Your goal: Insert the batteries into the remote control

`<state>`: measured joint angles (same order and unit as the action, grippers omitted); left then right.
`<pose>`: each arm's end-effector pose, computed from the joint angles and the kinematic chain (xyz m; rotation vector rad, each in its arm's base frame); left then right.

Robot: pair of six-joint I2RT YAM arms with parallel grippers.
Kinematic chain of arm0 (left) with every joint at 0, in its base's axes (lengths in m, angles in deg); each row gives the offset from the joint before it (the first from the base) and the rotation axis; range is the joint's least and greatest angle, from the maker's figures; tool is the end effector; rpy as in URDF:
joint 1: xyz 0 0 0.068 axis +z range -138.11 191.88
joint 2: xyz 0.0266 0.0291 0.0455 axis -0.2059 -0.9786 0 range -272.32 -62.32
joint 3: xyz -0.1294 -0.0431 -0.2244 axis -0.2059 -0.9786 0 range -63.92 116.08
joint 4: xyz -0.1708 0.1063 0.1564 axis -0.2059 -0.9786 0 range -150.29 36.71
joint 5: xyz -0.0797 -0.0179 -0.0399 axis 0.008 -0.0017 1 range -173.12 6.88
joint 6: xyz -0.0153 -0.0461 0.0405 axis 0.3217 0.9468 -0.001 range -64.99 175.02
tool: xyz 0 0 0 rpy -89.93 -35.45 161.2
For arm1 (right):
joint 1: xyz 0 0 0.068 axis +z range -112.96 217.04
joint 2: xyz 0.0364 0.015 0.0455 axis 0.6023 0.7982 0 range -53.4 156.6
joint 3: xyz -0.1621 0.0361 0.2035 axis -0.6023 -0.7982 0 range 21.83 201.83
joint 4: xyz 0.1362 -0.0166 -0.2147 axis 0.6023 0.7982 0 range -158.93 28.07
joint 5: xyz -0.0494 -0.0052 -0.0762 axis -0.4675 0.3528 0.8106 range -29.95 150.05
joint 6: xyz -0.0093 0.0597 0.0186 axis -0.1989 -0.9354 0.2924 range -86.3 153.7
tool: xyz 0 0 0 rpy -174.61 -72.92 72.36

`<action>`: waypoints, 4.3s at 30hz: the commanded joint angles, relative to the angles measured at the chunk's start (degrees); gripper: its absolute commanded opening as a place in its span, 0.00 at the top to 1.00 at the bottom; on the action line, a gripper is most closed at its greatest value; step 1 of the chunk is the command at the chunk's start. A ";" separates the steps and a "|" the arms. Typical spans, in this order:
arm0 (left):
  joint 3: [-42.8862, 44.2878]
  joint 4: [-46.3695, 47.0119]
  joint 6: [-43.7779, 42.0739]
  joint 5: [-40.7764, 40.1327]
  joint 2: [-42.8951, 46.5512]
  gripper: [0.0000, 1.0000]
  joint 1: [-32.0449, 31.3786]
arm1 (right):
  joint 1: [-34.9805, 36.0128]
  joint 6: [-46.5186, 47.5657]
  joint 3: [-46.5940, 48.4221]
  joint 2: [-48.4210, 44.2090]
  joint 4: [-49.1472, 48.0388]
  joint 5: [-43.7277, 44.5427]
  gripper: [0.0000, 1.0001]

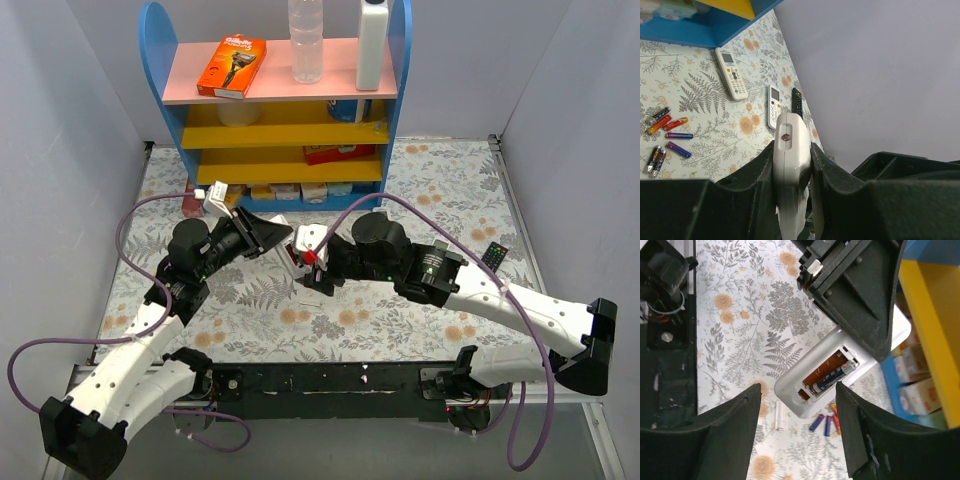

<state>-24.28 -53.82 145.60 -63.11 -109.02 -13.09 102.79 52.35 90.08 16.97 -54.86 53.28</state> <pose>0.1819 -0.1030 0.3125 -0.8375 1.8785 -1.6968 0.1149 0.2688 0.3694 -1.3422 1.3543 0.6750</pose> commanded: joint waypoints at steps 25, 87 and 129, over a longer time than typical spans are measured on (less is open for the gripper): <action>1.14 1.85 -2.52 11.37 -1.38 1.00 -0.17 | -1.07 16.24 4.52 -0.50 3.60 -2.02 0.64; 3.16 1.85 -4.28 12.07 -4.19 1.00 -0.17 | -3.44 6.04 3.39 2.49 -5.36 -5.10 0.51; 1.85 2.21 2.49 9.17 -2.61 1.00 -0.17 | -3.36 4.55 -4.62 -0.32 -10.81 2.55 0.59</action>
<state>-23.67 -53.30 147.85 -54.83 -113.22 -13.09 99.63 57.97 85.75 18.33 -63.87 55.21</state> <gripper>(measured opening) 0.249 0.412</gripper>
